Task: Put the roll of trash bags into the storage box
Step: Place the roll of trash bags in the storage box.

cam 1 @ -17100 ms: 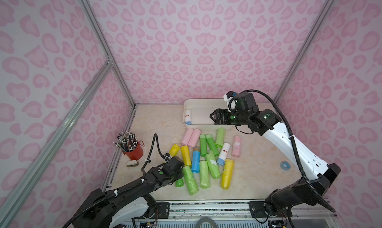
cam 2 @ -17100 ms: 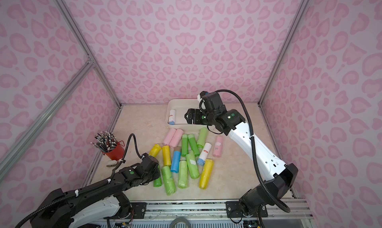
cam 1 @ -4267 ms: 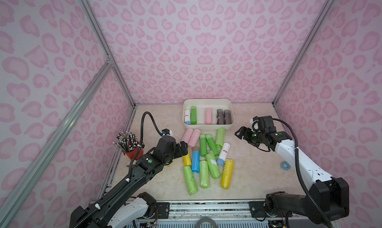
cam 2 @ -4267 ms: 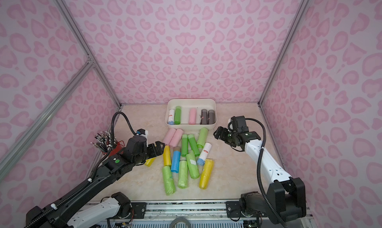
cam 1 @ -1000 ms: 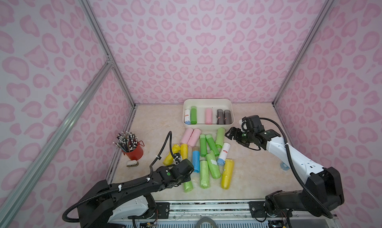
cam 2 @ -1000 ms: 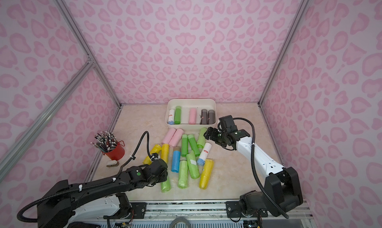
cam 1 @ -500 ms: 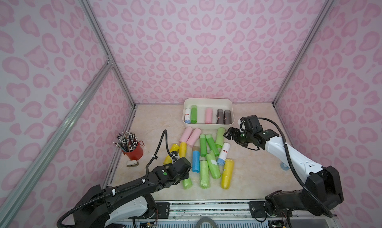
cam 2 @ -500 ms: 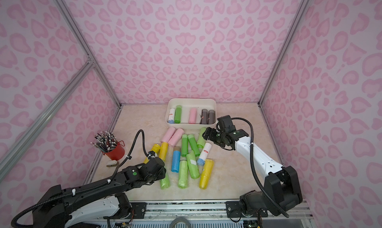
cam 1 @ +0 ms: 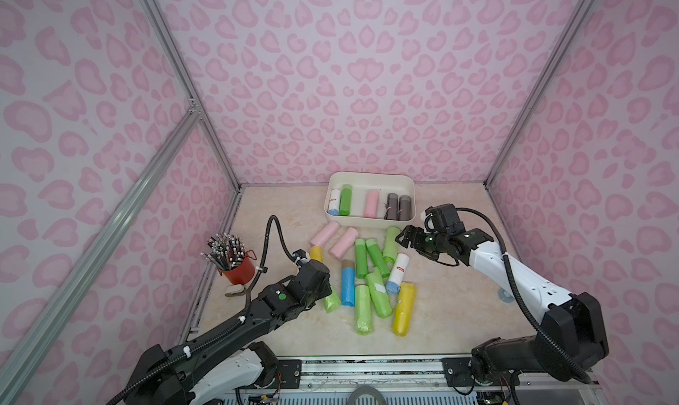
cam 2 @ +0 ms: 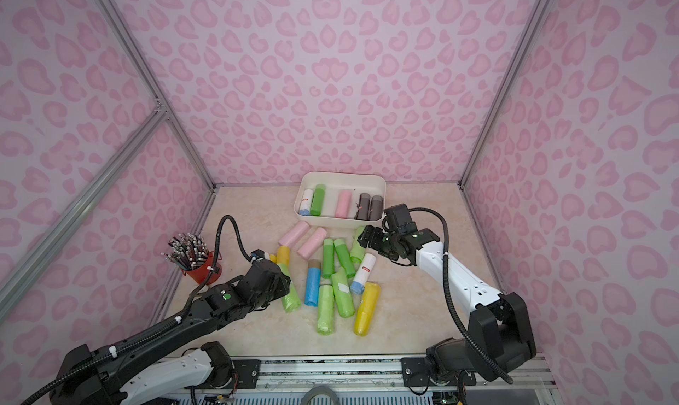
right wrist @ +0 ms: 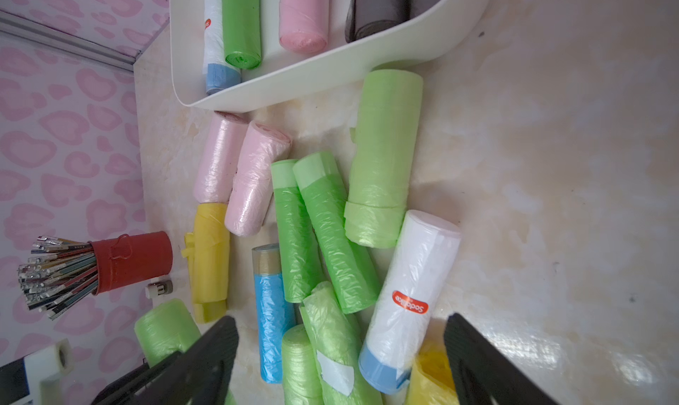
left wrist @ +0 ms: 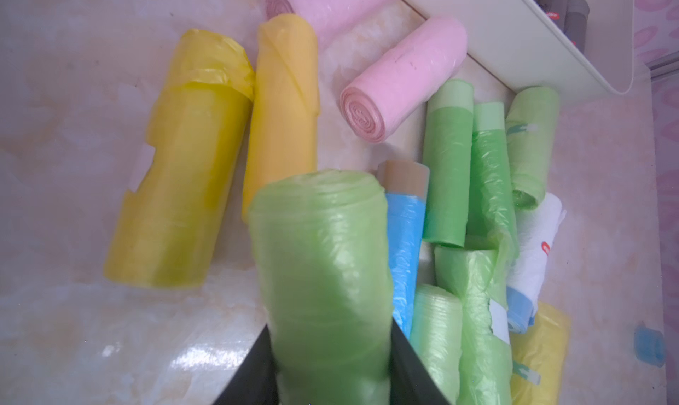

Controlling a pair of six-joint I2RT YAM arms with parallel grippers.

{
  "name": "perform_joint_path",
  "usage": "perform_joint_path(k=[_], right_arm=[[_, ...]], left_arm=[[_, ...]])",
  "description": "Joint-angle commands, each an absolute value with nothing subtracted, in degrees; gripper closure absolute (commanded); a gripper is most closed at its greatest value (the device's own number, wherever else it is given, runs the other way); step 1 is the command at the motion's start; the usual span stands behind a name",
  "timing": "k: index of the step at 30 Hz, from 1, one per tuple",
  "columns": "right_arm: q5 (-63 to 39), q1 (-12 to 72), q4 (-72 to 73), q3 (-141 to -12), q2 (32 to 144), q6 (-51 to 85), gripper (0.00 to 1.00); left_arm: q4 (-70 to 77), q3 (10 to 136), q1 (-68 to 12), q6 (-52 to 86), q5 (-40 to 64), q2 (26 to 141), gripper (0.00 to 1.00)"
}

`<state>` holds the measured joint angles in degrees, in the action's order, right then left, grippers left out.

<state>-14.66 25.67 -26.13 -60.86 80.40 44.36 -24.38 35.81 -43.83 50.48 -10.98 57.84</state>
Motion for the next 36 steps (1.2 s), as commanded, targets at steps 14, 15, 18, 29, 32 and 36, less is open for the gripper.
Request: perform_joint_path(k=[14, 15, 18, 29, 32, 36], right_arm=[[-15.26, 25.84, -23.86, -62.75, 84.19, 45.00, 0.11], [-15.21, 25.84, -23.86, -62.67, 84.03, 44.91, 0.11], [-14.59, 25.84, -23.91, -62.47, 83.65, 44.83, 0.10], [-15.12, 25.84, -23.82, -62.59, 84.24, 44.91, 0.10], [-14.81, 25.84, -23.89, -62.27, 83.74, 44.82, 0.11], [-14.68, 25.84, -23.84, -61.81, 83.36, 44.74, 0.10]], left_arm=[[-19.18, 39.44, -38.78, 45.02, -10.14, 63.03, 0.88], [-19.27, 39.53, -38.68, 44.92, -9.90, 63.38, 0.88], [-19.59, 39.71, -38.33, 44.40, -8.99, 64.11, 0.88], [-18.73, 43.30, -37.33, 42.11, -8.44, 66.92, 0.88], [-17.87, 44.58, -36.93, 41.25, -8.41, 68.47, 0.88], [-17.48, 47.64, -36.15, 39.22, -8.00, 71.35, 0.88]])
